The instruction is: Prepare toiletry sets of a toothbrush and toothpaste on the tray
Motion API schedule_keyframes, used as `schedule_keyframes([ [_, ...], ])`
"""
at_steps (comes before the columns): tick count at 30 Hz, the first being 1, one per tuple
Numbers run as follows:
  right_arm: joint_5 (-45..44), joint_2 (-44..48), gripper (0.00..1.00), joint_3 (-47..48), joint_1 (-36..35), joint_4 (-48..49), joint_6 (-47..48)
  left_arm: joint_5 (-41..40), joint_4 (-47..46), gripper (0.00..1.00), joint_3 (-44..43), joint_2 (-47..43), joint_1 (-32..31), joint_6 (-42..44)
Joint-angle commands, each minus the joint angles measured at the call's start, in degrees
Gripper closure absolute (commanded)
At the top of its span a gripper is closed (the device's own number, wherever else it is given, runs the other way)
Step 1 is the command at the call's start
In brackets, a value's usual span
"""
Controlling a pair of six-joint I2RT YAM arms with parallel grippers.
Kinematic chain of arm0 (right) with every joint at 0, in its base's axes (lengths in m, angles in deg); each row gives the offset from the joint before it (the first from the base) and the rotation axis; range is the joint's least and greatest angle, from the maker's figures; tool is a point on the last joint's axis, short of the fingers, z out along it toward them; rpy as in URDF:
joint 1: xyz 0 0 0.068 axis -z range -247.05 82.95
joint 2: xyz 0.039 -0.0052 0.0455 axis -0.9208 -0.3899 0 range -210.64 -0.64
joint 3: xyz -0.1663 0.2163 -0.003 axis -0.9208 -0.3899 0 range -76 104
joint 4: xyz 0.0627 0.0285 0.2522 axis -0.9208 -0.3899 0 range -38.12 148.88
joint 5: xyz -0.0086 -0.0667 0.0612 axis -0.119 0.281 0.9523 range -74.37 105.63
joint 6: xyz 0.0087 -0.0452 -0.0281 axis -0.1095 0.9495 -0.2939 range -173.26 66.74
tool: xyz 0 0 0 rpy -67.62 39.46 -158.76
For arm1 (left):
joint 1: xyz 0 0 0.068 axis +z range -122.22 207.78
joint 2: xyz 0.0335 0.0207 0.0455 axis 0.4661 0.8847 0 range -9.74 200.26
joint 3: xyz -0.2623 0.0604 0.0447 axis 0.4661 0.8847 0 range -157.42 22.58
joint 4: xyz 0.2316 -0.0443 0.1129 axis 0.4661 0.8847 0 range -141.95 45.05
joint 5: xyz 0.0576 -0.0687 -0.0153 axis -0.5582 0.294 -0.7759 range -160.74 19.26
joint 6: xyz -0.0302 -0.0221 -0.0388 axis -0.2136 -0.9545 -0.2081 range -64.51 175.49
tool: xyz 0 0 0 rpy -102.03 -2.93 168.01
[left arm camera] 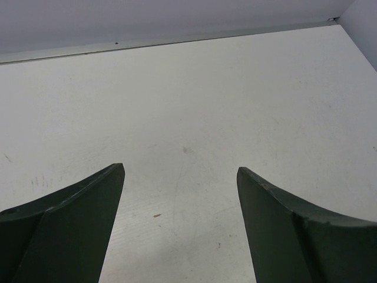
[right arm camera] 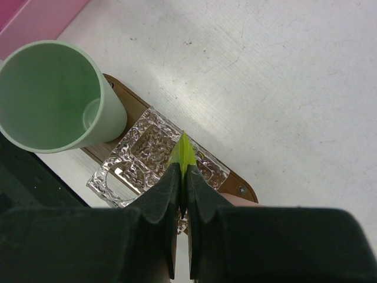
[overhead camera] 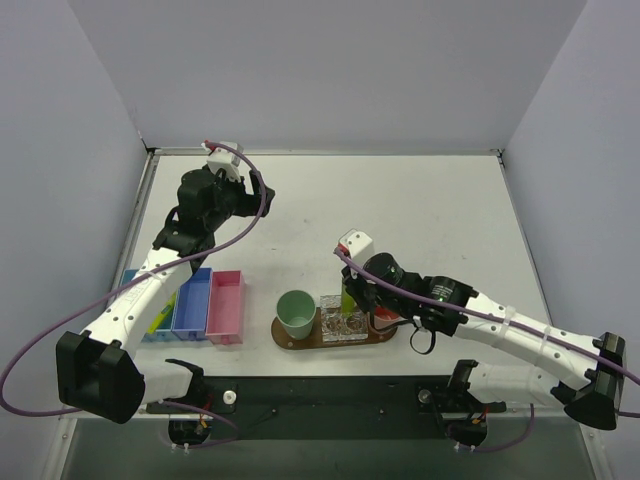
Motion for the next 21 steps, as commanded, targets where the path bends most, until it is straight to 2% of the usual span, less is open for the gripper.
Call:
schedule_keyframes([
  [1, -1.5, -1.0, 1.00, -0.2, -0.4, 2.8, -0.1, -0.1, -1.6, 0.12, -0.7, -0.8, -0.2, 0.8],
  [21, -2.4, -4.0, 1.00, -1.0, -0.7, 2.9, 0.9, -0.1, 0.2, 0.12, -0.7, -0.8, -0.2, 0.9],
])
